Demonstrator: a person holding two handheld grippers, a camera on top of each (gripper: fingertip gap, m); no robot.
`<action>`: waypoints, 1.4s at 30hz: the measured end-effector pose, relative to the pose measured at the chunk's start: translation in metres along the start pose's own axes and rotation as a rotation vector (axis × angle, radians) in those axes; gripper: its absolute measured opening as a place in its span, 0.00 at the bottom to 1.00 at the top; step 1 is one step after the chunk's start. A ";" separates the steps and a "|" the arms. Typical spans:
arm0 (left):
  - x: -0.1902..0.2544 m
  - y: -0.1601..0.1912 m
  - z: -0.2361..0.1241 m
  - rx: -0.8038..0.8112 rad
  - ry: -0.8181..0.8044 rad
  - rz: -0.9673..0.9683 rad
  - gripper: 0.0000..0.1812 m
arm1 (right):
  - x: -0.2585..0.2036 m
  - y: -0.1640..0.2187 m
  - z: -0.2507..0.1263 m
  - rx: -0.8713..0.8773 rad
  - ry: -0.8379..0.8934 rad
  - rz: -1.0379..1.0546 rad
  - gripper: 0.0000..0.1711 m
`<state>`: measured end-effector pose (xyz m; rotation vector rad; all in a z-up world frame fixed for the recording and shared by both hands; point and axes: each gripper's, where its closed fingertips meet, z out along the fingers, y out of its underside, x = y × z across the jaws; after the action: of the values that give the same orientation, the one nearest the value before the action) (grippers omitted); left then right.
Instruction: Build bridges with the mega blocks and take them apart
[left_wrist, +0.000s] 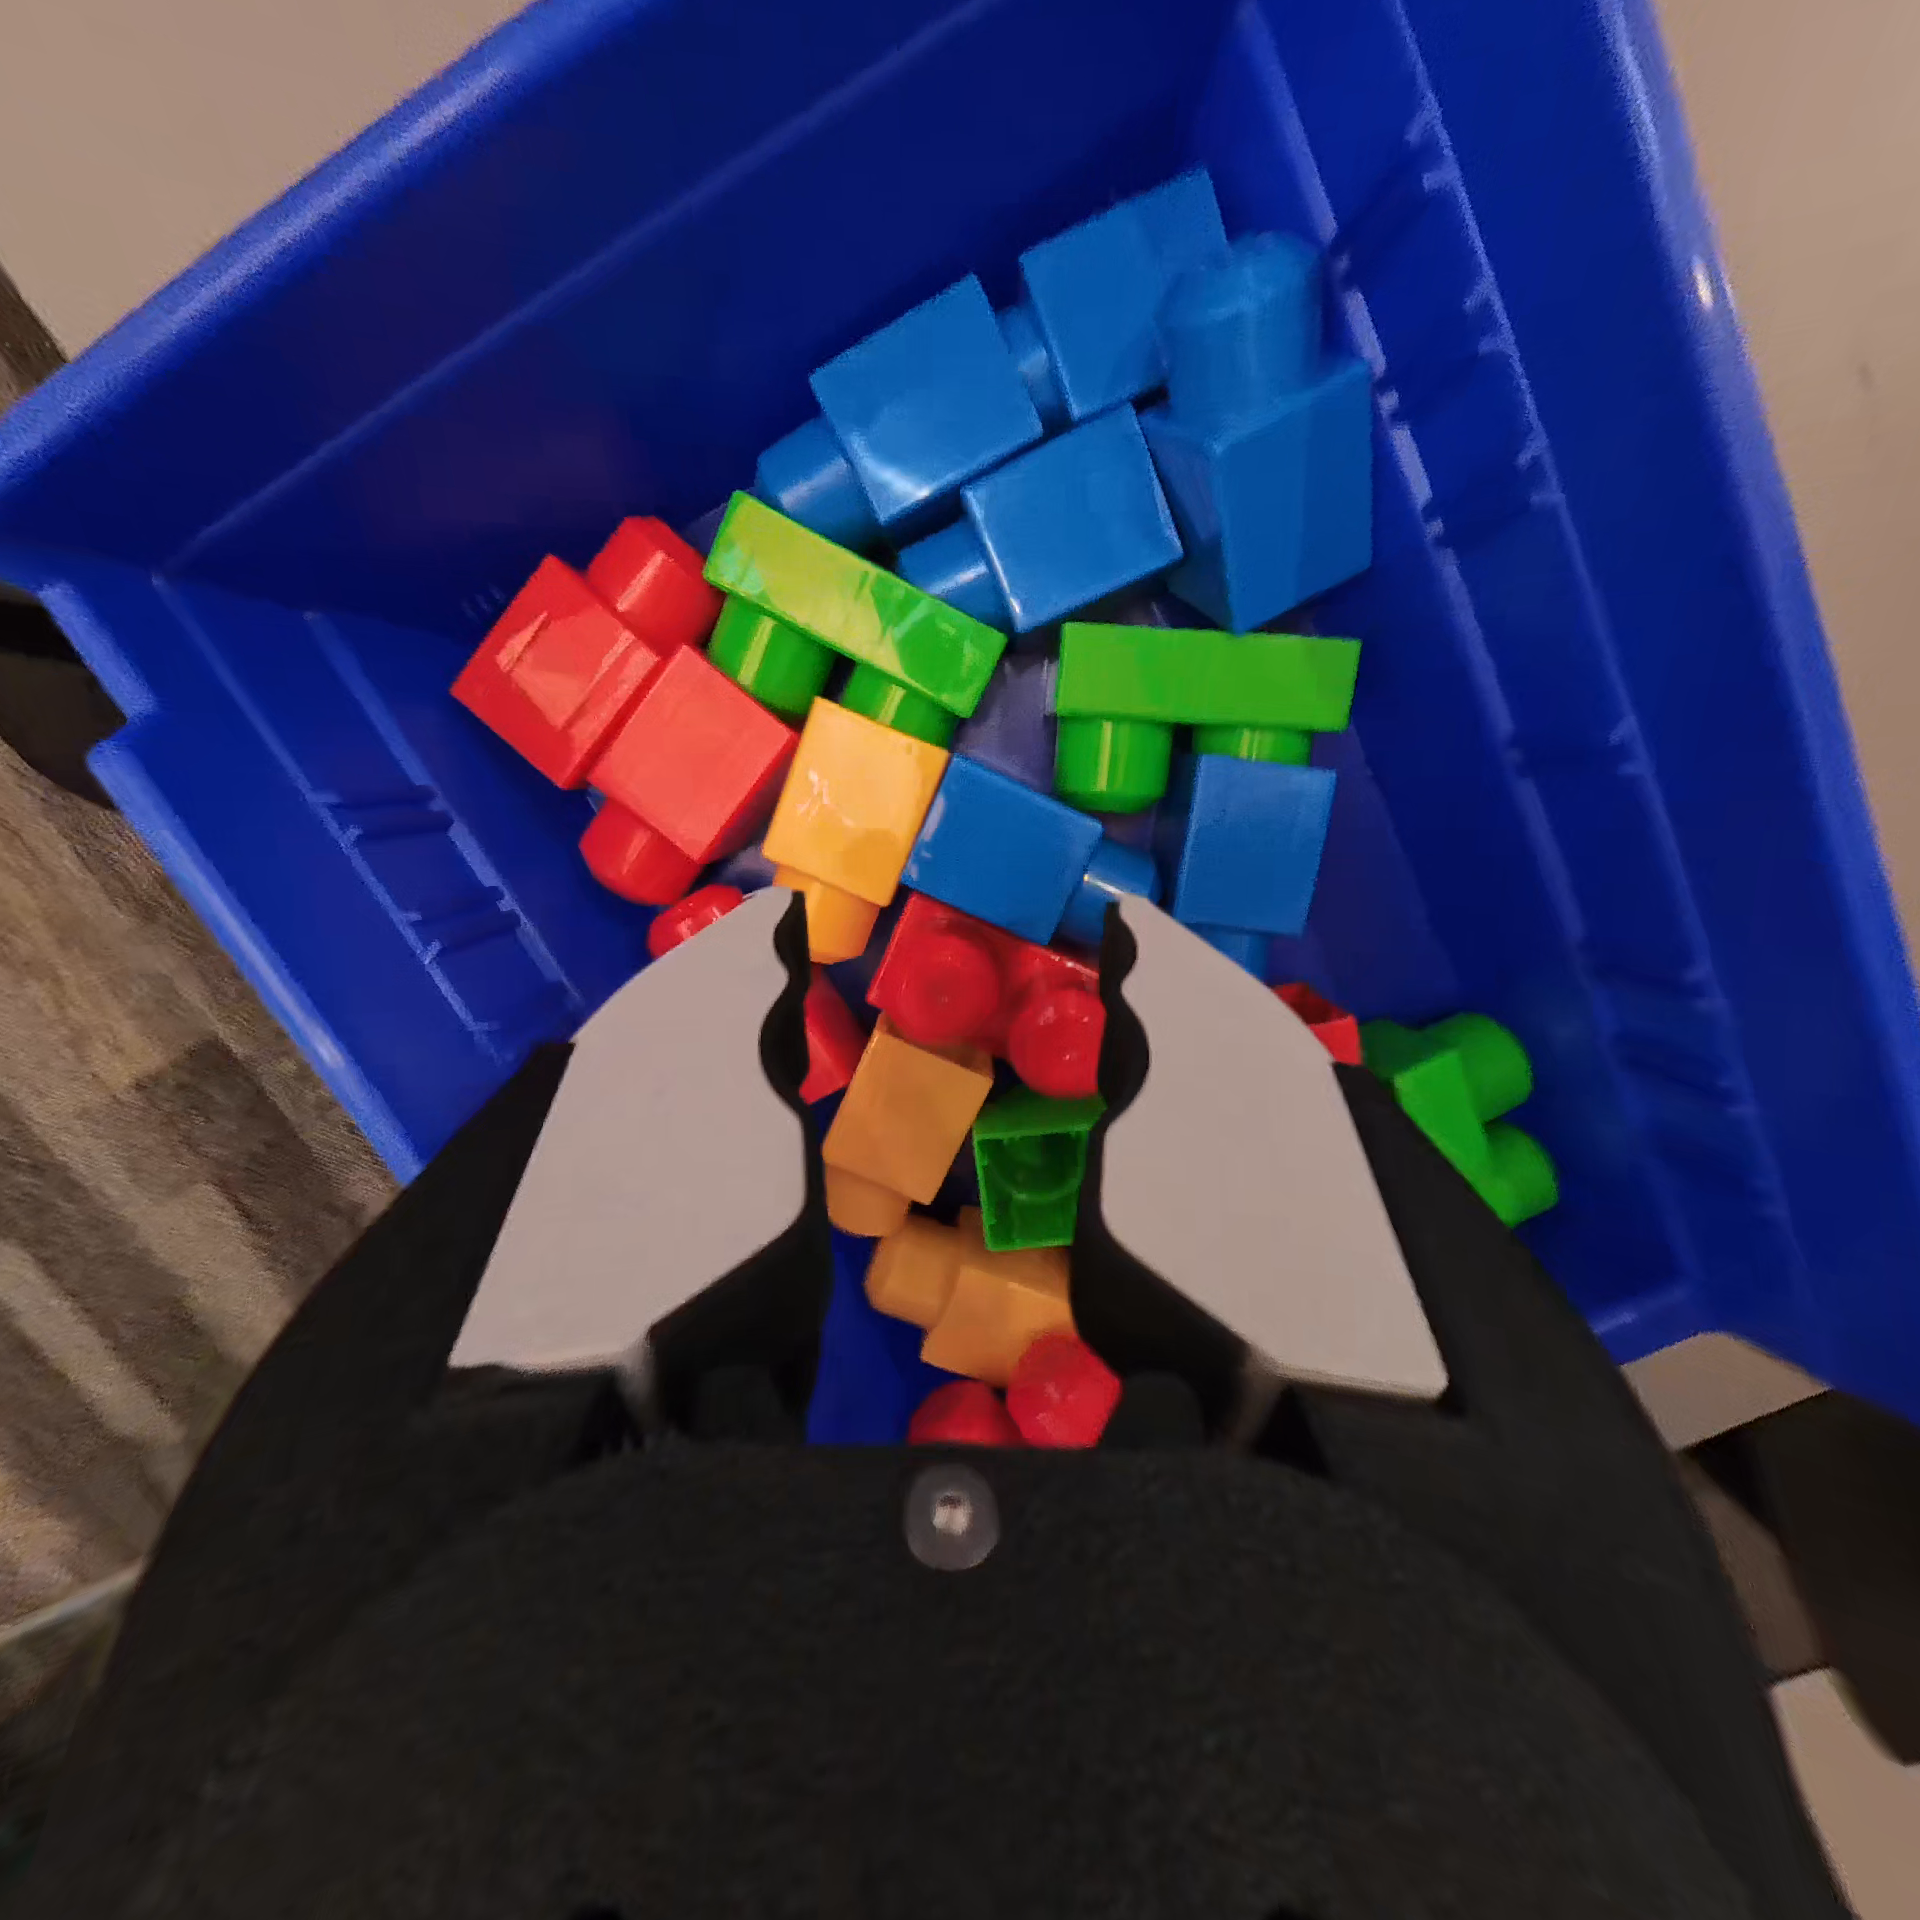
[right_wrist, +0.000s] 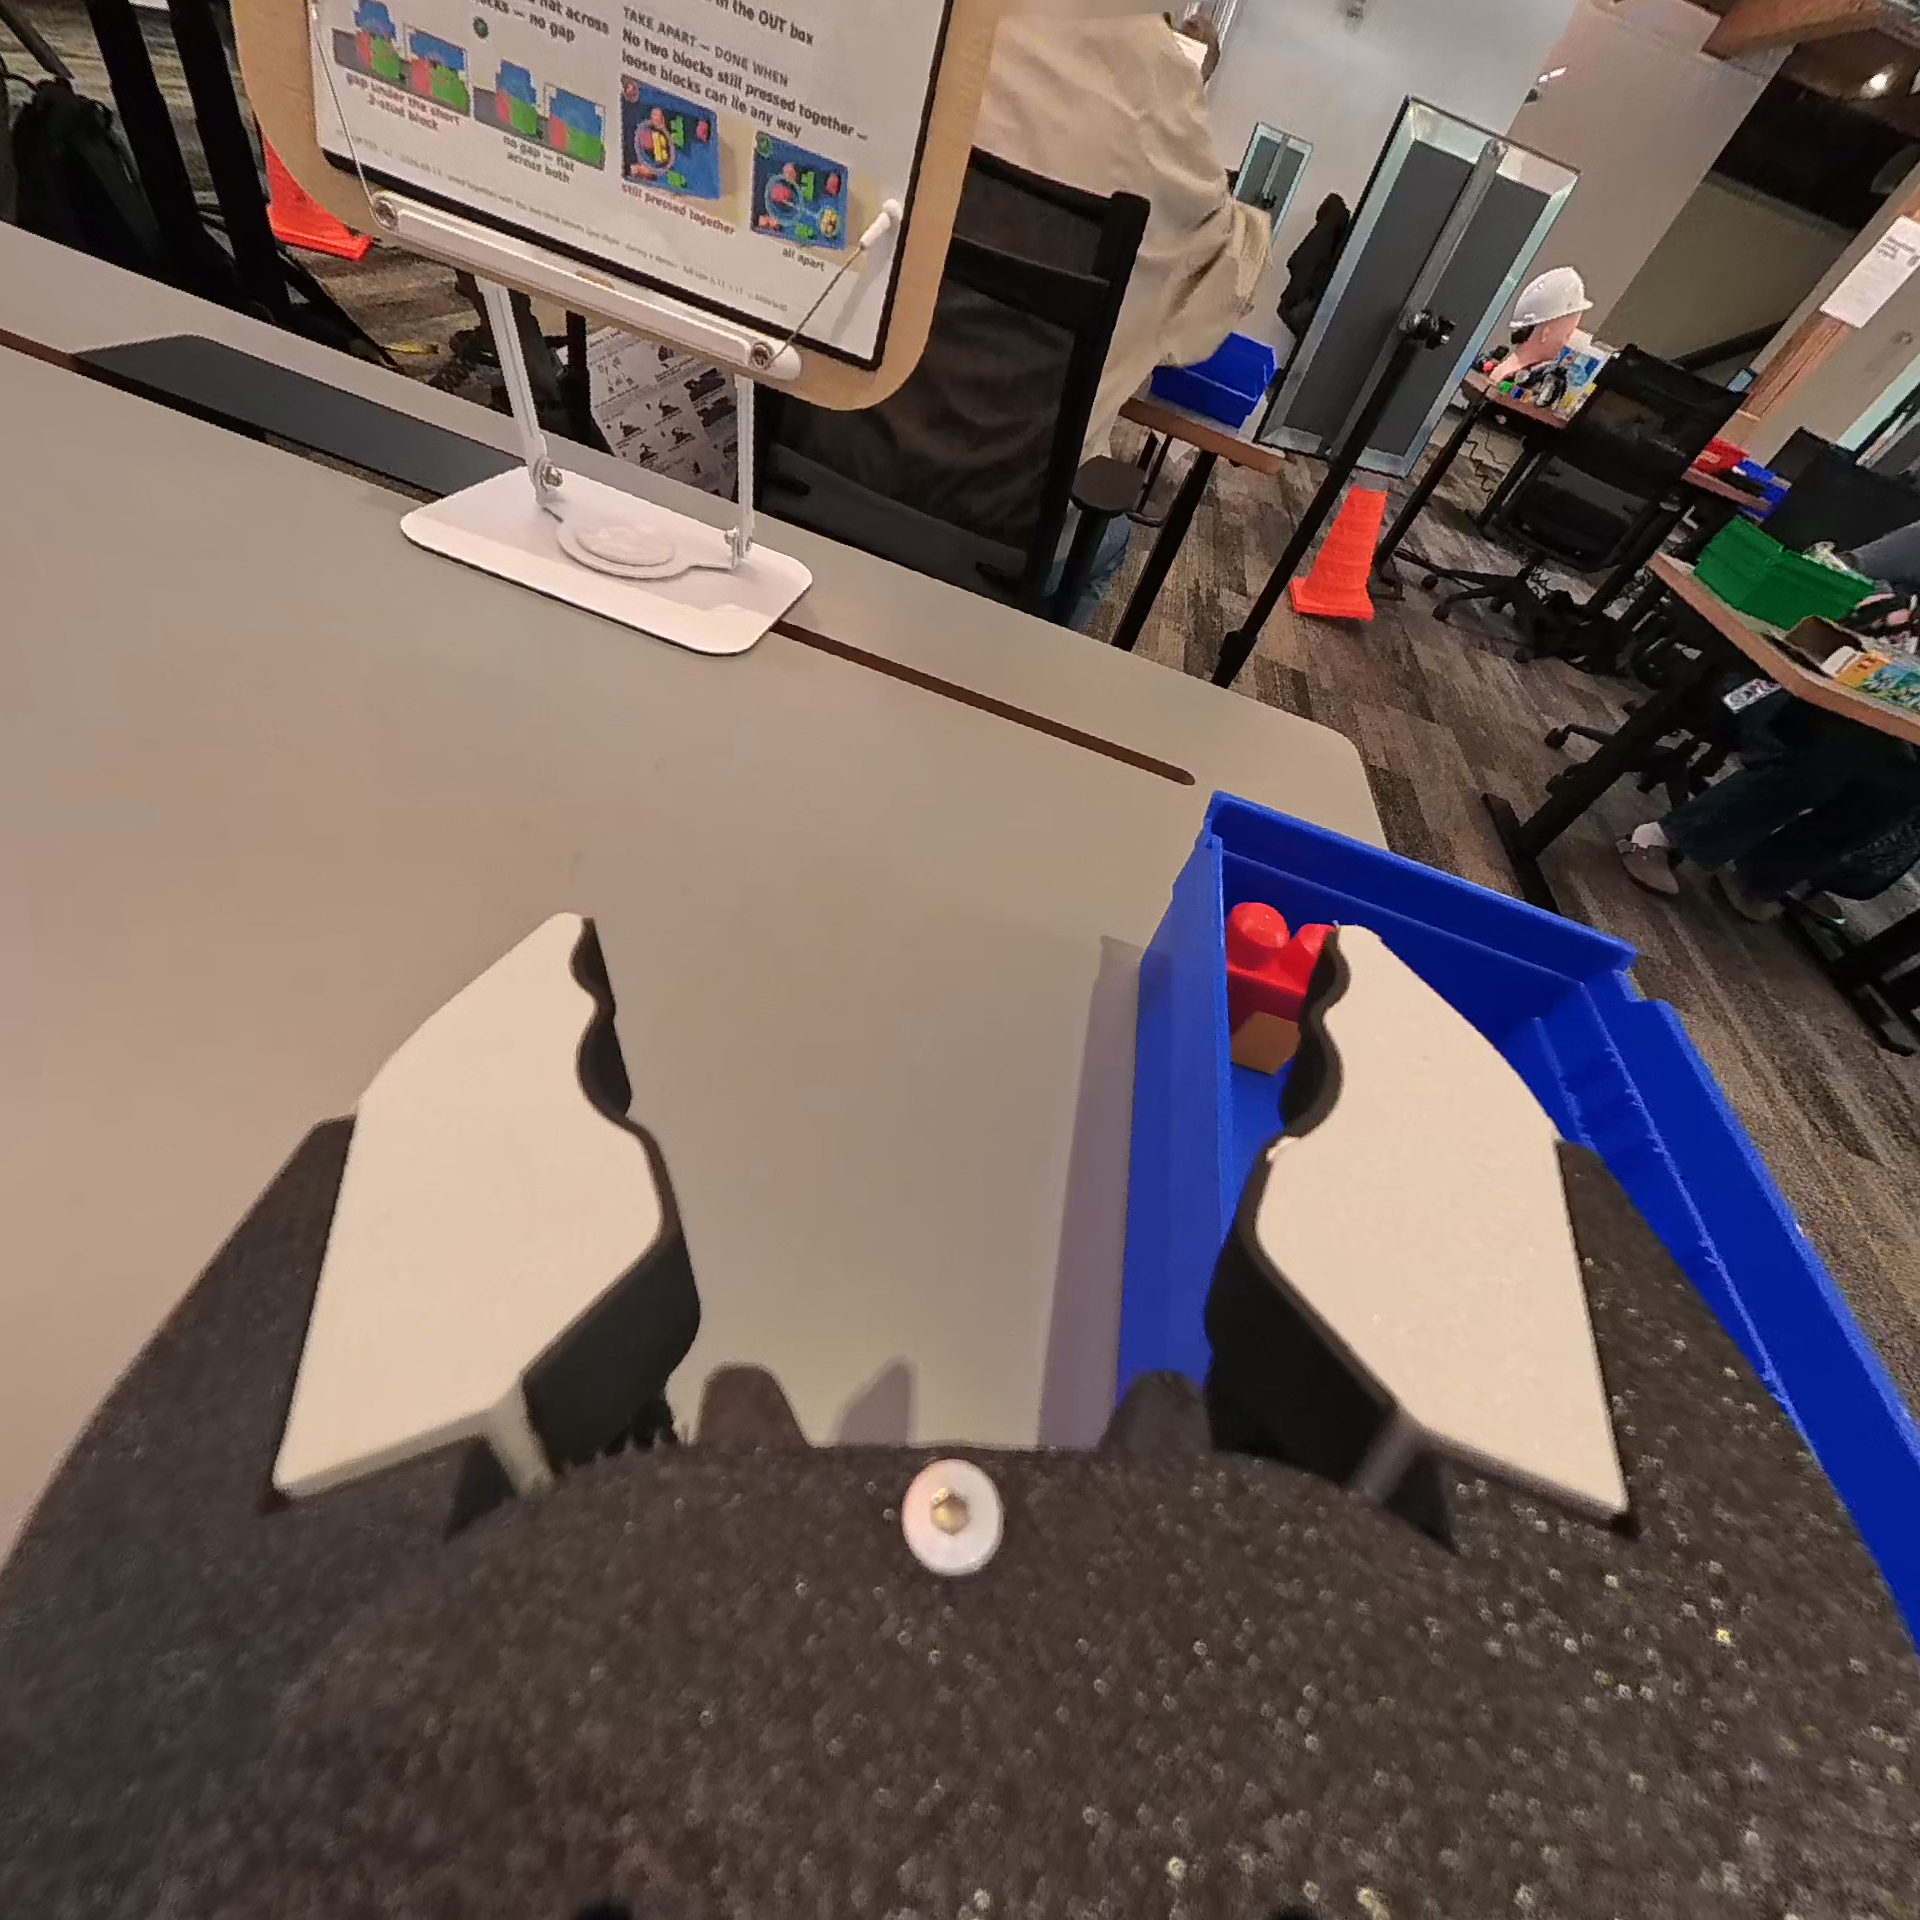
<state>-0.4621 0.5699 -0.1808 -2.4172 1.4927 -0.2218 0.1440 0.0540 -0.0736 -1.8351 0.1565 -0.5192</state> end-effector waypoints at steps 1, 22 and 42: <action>0.000 -0.002 -0.001 0.001 0.003 -0.048 0.29 | 0.000 0.000 0.000 0.000 0.001 -0.001 0.72; 0.011 -0.018 -0.008 0.153 -0.073 -0.591 0.23 | -0.004 -0.003 0.004 0.023 -0.039 0.003 0.72; 0.018 -0.007 0.029 -0.005 0.050 -0.829 0.16 | -0.001 0.000 -0.002 0.034 -0.046 0.013 0.72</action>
<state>-0.4395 0.5614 -0.2061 -2.9036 0.4169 -0.4420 0.1427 0.0527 -0.0731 -1.8105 0.1281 -0.4677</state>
